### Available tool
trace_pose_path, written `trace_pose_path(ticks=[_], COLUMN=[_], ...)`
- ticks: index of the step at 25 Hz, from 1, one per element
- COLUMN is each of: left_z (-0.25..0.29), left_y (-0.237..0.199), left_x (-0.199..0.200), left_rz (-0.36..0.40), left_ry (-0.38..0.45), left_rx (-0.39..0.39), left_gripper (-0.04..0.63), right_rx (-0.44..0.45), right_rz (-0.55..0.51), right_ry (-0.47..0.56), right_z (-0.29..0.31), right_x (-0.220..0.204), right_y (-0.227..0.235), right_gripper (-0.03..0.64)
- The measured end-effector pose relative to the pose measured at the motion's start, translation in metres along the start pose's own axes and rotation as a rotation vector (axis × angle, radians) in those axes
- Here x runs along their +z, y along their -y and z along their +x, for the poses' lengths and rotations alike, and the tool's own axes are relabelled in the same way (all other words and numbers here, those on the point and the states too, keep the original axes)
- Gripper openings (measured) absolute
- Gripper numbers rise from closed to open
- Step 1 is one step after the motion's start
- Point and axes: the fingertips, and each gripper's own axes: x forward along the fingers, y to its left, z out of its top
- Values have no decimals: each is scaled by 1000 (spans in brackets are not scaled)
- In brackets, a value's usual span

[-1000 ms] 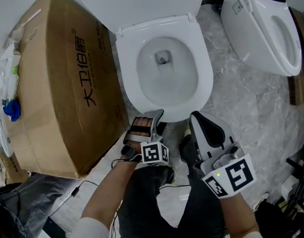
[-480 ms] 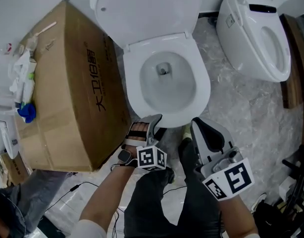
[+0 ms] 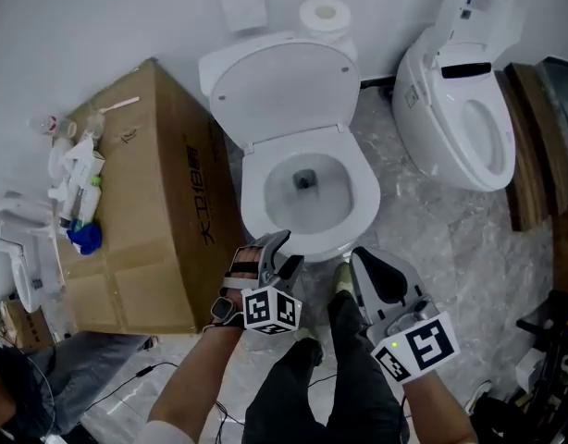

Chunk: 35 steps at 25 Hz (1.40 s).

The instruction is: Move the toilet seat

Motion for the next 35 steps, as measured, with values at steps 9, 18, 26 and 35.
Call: trace_pose_path(ticks=[9, 18, 26, 35], left_z=[-23, -30, -25, -12], left_y=[-94, -165, -229, -284], left_x=[37, 57, 64, 61], left_rz=[-64, -159, -373, -634], left_ry=[13, 8, 44, 83], left_rx=[120, 195, 291, 430], left_gripper=[239, 239, 239, 239], right_rx=[29, 70, 104, 160], right_rz=[-44, -70, -81, -83], right_ry=[38, 29, 8, -16], right_z=[22, 55, 88, 127], right_x=[75, 116, 139, 149], right_y=[13, 23, 44, 69], right_gripper=[15, 15, 15, 15])
